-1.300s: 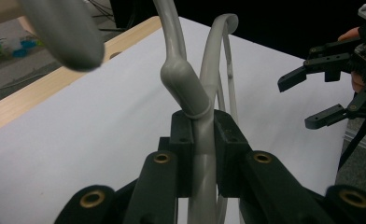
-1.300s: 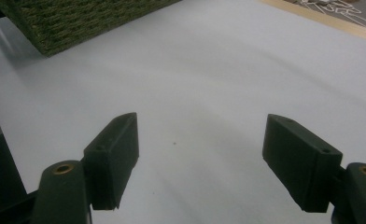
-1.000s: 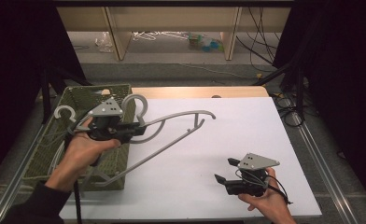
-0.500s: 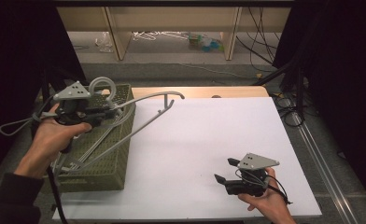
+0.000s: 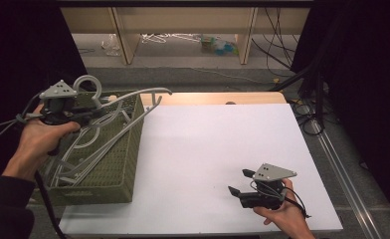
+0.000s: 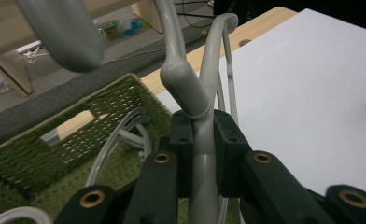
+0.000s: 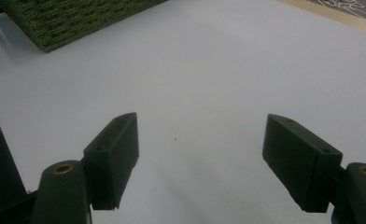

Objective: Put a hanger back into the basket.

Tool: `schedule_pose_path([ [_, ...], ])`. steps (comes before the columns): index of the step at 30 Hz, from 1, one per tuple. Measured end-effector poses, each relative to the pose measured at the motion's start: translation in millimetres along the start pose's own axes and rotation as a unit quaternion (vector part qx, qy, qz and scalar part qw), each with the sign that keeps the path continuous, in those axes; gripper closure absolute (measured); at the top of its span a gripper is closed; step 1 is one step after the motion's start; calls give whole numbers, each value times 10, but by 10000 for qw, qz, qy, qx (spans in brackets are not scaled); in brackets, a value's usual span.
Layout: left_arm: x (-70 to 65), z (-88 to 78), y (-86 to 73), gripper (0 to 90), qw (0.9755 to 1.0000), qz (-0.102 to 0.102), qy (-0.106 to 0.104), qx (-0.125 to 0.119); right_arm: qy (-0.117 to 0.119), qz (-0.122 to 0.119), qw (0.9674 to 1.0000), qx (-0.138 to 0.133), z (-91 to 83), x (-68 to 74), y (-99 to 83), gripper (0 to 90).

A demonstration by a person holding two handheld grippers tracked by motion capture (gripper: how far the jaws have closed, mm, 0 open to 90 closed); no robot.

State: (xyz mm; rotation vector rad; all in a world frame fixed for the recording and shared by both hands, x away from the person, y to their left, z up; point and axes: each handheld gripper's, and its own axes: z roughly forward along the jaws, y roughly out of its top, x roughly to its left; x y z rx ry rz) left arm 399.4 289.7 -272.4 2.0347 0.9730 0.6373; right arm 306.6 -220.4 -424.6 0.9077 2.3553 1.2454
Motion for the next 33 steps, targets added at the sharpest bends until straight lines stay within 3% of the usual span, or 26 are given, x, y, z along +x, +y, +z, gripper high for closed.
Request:
schedule_pose_path([
  [10, 287, 42, -162, 796, 9988, -352, 331, -43, -4, -8, 10000, 0, 5, 3, -4, 280],
  [22, 598, 144, -298, 796, 9965, -474, 682, 45, -4, -37, 10000, 30, 16, -1, -8, 276],
  [23, 641, 129, -305, 796, 9971, -280, 674, 236, -2, -37, 10000, 32, 17, -1, -8, 276],
  [24, 628, 156, -315, 795, 9964, -449, 707, 94, -1, -37, 10000, 29, 17, -1, -8, 276],
  [26, 678, 142, -336, 795, 9963, -346, 741, 259, 2, -34, 10000, 24, 15, -2, -8, 276],
  [27, 667, 167, -350, 795, 9956, -518, 776, 123, -2, -20, 10000, 26, 12, -3, -9, 276],
  [29, 714, 149, -380, 796, 9957, -382, 797, 294, -8, -26, 10000, 27, 12, -5, -10, 276],
  [32, 734, 176, -427, 795, 9944, -573, 859, 230, -10, -32, 10000, 25, 11, -6, -9, 277],
  [33, 750, 166, -433, 795, 9946, -504, 855, 313, -4, -18, 10000, 36, 11, -5, -9, 276],
])
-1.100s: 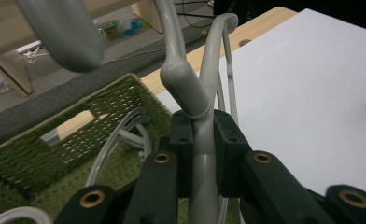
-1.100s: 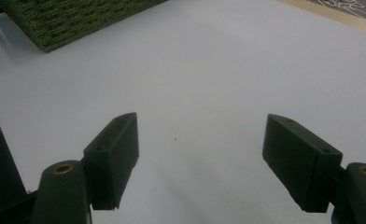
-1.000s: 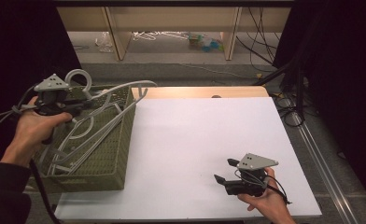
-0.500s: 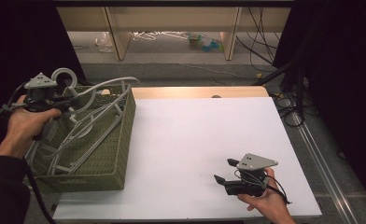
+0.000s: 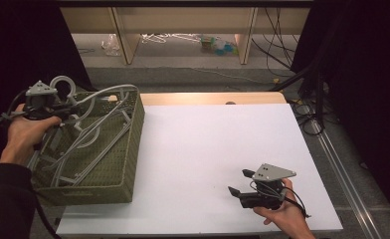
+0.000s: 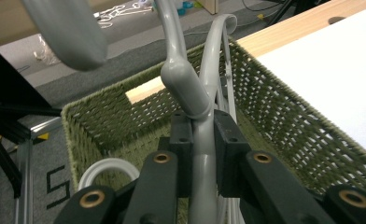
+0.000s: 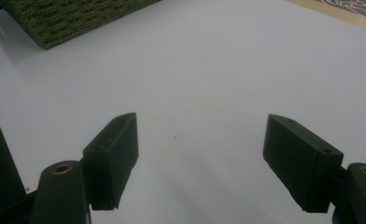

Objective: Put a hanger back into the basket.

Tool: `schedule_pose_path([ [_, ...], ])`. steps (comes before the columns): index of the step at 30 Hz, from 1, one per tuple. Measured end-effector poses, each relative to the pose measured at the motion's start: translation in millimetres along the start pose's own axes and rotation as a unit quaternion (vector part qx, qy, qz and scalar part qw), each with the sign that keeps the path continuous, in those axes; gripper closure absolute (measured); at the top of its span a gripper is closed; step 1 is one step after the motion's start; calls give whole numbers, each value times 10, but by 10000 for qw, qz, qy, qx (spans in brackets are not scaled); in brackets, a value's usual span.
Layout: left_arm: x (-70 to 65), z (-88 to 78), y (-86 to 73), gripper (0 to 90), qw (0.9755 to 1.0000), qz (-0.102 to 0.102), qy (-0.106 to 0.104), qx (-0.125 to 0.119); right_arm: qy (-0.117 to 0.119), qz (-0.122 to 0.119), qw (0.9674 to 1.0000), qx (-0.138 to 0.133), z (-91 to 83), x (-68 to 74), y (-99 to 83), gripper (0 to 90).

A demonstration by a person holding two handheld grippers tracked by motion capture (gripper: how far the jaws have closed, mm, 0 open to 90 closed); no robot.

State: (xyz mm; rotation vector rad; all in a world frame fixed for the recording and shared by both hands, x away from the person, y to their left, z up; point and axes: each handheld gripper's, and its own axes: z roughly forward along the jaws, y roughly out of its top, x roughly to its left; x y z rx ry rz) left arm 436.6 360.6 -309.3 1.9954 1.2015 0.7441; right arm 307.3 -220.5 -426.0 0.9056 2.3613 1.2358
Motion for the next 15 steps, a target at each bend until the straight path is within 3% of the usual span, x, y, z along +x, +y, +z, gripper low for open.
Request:
schedule_pose_path([
  [10, 10, 159, -105, 795, 9993, 149, -76, 341, 10, 53, 10000, 63, 9, 4, -7, 275],
  [13, 2, 246, -157, 794, 9991, 112, -175, 362, 8, 37, 10000, 24, 8, 0, -6, 275],
  [15, -5, 281, -181, 793, 9983, 77, -201, 545, 26, 63, 10000, 34, 6, -2, -8, 275],
])
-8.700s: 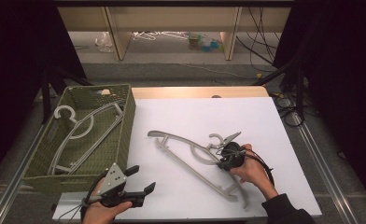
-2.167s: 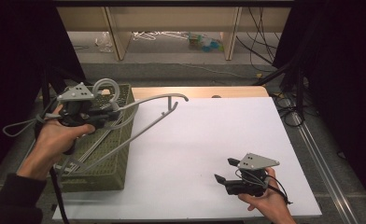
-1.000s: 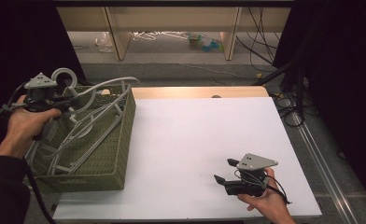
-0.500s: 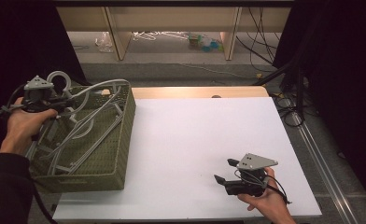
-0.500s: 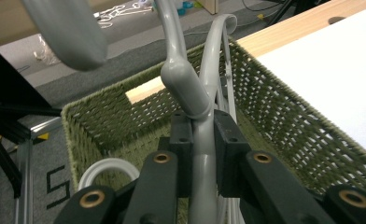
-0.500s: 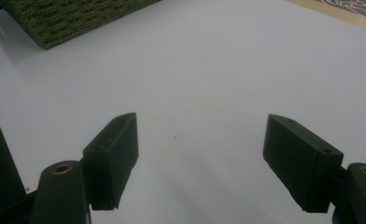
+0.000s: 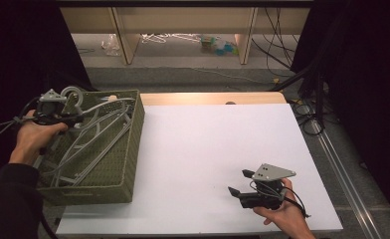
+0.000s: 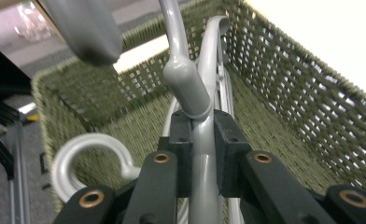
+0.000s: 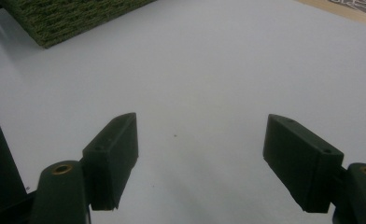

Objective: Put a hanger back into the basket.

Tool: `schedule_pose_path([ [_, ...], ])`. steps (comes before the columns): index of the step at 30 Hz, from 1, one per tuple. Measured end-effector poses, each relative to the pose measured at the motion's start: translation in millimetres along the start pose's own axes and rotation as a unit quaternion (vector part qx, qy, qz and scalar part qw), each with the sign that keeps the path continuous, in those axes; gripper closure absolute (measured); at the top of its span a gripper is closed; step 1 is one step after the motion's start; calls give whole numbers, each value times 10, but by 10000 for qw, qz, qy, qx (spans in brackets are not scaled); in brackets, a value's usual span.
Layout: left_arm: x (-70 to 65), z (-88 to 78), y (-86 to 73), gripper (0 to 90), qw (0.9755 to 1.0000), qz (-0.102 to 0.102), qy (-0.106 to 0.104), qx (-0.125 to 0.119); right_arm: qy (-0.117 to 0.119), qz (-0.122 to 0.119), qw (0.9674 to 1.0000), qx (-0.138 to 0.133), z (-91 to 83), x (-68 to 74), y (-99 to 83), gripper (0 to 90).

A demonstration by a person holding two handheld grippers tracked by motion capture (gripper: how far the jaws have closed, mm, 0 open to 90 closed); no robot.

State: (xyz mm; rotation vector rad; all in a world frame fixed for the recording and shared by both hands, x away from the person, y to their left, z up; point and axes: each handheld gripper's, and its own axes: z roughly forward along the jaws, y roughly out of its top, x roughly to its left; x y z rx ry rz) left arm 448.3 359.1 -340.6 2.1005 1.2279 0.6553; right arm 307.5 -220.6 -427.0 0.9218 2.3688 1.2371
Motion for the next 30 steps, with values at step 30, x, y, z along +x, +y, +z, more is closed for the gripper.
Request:
schedule_pose_path([
  [30, 135, 409, -539, 732, 9889, -1308, 629, 322, -20, -16, 10000, 6, 13, -9, -5, 275],
])
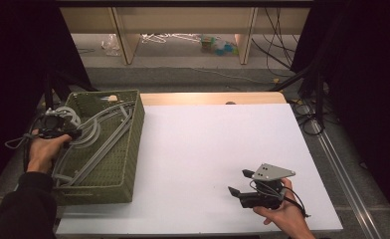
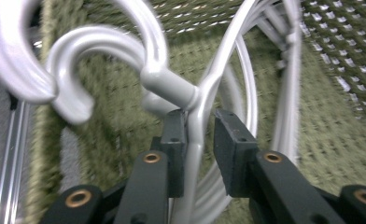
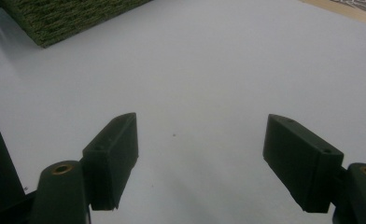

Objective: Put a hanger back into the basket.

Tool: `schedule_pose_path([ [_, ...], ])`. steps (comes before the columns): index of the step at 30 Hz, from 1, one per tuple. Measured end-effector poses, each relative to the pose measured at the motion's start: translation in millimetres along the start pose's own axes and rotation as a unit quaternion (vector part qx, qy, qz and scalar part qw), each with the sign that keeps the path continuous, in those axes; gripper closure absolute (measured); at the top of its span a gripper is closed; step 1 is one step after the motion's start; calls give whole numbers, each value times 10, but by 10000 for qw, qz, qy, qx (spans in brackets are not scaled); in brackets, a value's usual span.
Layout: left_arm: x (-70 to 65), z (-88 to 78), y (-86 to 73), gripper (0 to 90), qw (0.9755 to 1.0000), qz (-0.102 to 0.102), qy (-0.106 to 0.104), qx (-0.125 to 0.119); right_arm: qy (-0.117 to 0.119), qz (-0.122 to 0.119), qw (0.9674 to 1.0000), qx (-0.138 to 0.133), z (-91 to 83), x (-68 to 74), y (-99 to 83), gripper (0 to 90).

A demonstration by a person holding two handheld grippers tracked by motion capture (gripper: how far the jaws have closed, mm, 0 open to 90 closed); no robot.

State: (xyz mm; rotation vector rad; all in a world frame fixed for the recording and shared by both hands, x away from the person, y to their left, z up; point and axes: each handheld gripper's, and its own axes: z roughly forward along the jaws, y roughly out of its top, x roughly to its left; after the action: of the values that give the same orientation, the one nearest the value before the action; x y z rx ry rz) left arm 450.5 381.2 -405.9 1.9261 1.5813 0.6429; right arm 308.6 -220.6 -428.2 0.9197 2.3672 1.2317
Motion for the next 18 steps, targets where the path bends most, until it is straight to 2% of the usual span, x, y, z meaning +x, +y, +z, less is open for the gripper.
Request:
schedule_pose_path([
  [3, 34, -19, -35, 725, 10000, -24, -13, -7, -4, 62, 10000, 27, -6, 1, 0, 275],
  [4, 40, -39, -37, 708, 9999, -113, -10, -78, -10, 35, 10000, 16, -2, -3, -3, 275],
  [7, 37, -98, -25, 687, 9998, -73, -40, -197, -7, 50, 10000, 17, 0, 2, -2, 275],
  [12, -75, -234, 6, 578, 9988, -46, -199, -449, -22, 32, 10000, -2, 2, -5, -2, 275],
  [13, -107, -263, 13, 533, 9983, -117, -226, -523, -14, 36, 10000, -11, 2, -5, -2, 275],
  [15, -175, -342, 16, 427, 9965, -218, -424, -683, 8, 52, 10000, -44, -7, -9, 0, 275],
  [16, -240, -383, 15, 399, 9943, -343, -500, -877, -2, 77, 9999, -66, -11, -11, 0, 275],
  [18, -316, -456, 7, 346, 9928, -273, -582, -1007, -26, 93, 9999, -95, -12, -23, 0, 275],
])
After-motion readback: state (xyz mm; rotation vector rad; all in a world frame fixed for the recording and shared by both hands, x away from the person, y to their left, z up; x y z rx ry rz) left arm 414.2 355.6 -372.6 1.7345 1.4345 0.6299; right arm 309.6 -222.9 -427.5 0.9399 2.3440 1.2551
